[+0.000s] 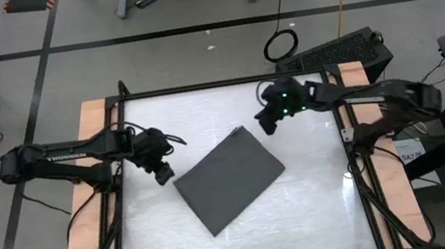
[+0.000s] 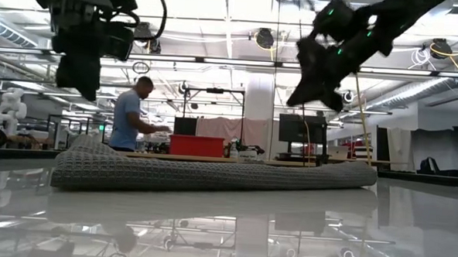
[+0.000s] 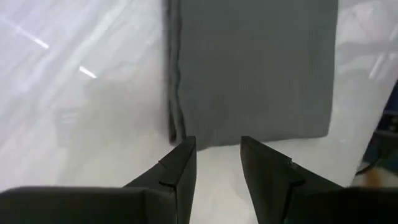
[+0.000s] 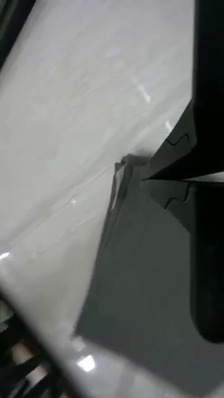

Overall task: Roll towel
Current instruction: Roll the gray towel

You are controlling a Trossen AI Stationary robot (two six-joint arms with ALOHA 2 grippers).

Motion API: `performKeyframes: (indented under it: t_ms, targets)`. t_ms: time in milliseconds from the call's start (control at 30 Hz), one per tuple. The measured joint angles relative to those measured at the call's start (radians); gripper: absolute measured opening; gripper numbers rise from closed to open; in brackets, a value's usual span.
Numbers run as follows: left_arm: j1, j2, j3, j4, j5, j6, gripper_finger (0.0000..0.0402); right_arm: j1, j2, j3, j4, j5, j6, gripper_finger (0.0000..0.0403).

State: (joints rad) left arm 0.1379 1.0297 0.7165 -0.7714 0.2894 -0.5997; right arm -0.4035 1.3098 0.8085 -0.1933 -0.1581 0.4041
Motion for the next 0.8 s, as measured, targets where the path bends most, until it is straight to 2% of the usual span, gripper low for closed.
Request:
performKeyframes:
  t_ms: [200,333,433,667,800]
  targets:
    - [0.002,0.07,0.0,0.014,-0.011,0.118,0.0129,0.066,-0.126,0.0,-0.037,0.0,0.208,0.0]
    - [0.002,0.11,0.0,0.079,-0.01,0.186,0.0129,0.127,-0.146,0.0,-0.036,0.011,0.293,0.0]
    - [0.002,0.137,0.0,0.141,-0.007,0.213,0.0129,0.177,-0.145,0.0,-0.036,0.057,0.348,0.0]
    - [-0.009,0.154,0.0,0.254,0.088,0.21,0.0129,0.288,-0.145,0.0,-0.036,0.083,0.423,0.0]
    - [-0.034,0.154,0.0,0.305,0.128,0.151,0.0129,0.334,-0.145,0.0,-0.037,0.09,0.441,0.0]
